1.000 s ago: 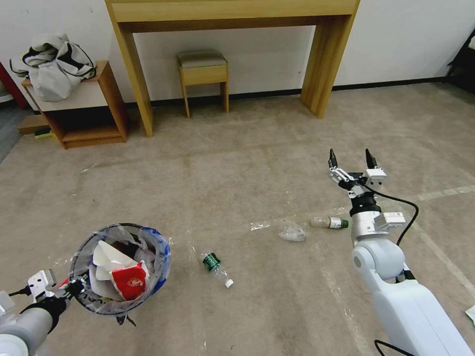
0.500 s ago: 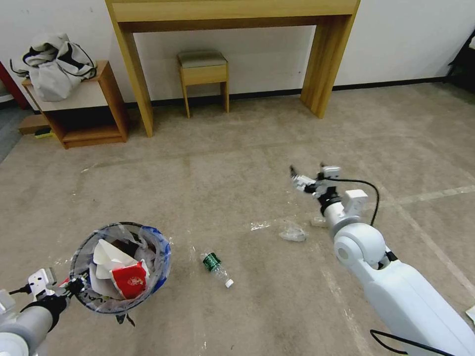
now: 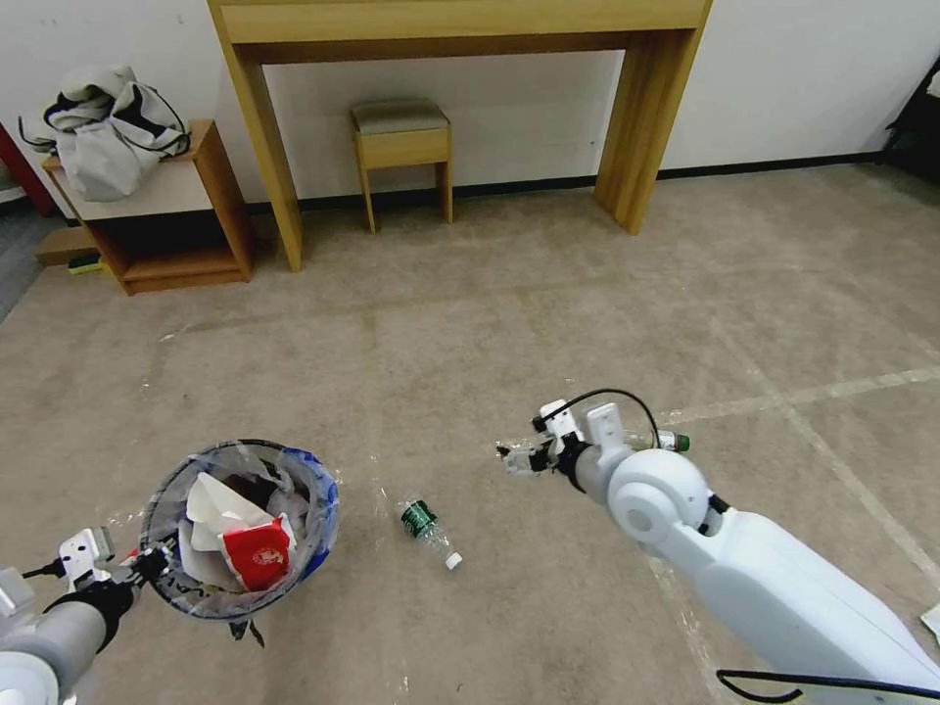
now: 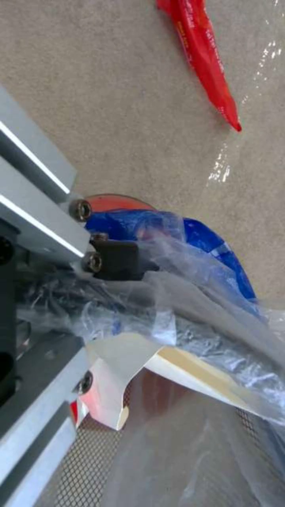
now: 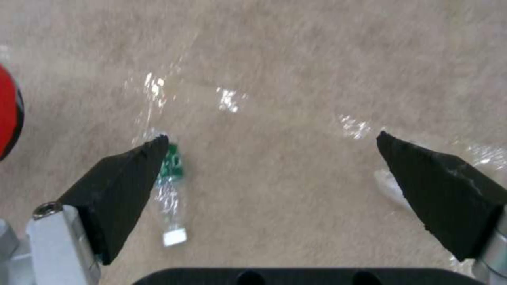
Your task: Pick up the trash bin and place the garbage on the floor into it.
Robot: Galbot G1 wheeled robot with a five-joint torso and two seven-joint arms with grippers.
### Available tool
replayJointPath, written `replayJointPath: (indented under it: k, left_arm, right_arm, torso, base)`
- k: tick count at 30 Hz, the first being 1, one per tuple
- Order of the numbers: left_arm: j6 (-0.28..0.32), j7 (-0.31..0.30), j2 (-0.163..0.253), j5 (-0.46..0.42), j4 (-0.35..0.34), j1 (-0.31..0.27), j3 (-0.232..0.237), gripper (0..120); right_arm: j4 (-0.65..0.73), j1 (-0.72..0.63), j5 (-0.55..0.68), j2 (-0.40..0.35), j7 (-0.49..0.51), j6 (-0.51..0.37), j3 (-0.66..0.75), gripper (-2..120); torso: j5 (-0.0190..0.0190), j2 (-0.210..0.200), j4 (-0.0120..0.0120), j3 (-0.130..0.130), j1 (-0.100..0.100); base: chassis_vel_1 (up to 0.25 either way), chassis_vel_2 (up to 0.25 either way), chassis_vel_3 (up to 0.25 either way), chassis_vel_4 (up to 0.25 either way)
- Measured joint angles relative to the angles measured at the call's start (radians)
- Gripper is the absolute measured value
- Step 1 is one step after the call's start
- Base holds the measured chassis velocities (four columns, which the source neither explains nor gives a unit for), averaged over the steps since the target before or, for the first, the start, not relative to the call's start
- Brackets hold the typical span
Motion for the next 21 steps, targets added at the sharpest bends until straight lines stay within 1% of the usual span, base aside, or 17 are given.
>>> replayJointPath:
  k: [9,13,18,21]
  left_arm:
    - [0.001,0.002,0.001,0.002,0.017,-0.003,0.0,0]
    - [0.0,0.002,0.001,0.002,0.019,-0.006,0.0,0]
    - [0.001,0.003,0.0,0.007,0.027,-0.015,0.01,0]
    - [0.001,0.004,0.0,0.007,0.029,-0.017,0.011,0]
  right_arm:
    - [-0.046,0.026,-0.004,0.008,0.041,0.005,-0.117,100]
    - [-0.056,0.032,-0.001,0.013,0.052,0.006,-0.139,100]
    - [-0.078,0.034,0.025,0.029,0.095,0.011,-0.172,100]
    - [-0.081,0.034,0.03,0.03,0.1,0.011,-0.176,100]
  torso:
    - [0.0,0.0,0.0,0.0,0.0]
    - [0.0,0.0,-0.0001,0.0,0.0]
    - [-0.0001,0.0,-0.0001,0.0,0.0]
    - [0.0,0.0,-0.0002,0.0,0.0]
  base:
    - [0.0,0.0,0.0,0.0]
    - [0.0,0.0,0.0,0.0]
    - [0.0,0.0,0.0,0.0]
    - [0.0,0.0,0.0,0.0]
